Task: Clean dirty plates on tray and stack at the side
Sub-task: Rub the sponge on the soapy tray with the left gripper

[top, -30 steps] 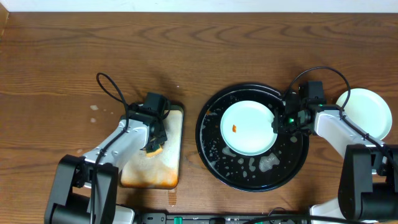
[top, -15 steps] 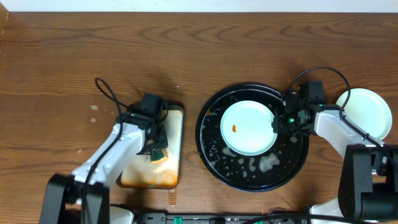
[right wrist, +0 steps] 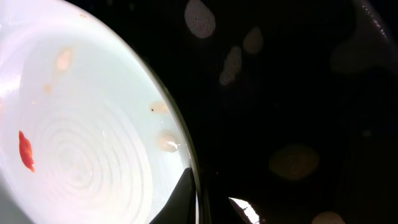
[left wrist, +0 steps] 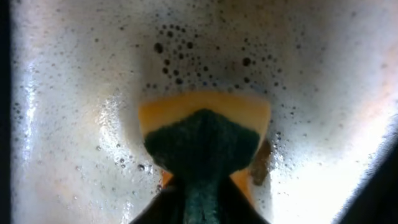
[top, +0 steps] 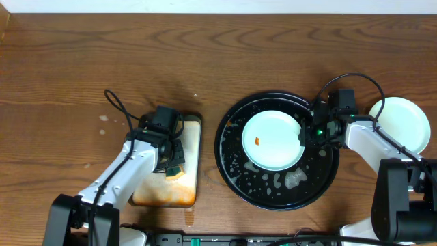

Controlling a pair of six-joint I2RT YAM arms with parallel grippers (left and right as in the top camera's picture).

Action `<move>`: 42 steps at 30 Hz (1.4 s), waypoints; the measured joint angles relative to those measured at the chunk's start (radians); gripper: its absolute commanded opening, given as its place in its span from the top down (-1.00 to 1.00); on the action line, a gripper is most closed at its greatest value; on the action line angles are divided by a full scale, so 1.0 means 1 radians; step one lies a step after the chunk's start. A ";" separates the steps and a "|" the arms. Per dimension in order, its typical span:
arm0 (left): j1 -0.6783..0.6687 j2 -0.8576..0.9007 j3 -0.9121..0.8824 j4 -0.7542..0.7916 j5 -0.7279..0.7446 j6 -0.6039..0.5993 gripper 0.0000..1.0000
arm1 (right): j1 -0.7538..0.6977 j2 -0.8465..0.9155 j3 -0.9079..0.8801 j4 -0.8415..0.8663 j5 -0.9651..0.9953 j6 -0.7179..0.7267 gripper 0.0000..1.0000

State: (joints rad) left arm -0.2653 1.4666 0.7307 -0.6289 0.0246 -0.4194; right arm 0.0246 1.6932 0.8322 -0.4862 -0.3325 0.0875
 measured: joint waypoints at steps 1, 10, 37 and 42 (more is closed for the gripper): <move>0.000 0.003 -0.002 0.004 0.000 -0.001 0.85 | 0.000 0.000 0.000 0.000 0.000 0.000 0.98; 0.000 0.018 -0.047 0.114 0.000 -0.002 0.85 | 0.000 0.000 0.000 0.000 0.000 0.005 0.98; 0.000 -0.059 0.107 -0.124 -0.001 0.035 0.85 | 0.000 0.000 0.000 0.001 -0.001 0.011 0.98; 0.000 -0.018 0.054 -0.018 -0.001 0.036 0.85 | 0.000 0.000 0.000 0.001 -0.001 0.011 0.98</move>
State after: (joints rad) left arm -0.2653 1.4487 0.7849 -0.6472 0.0238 -0.3836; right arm 0.0246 1.6932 0.8322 -0.4850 -0.3332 0.0986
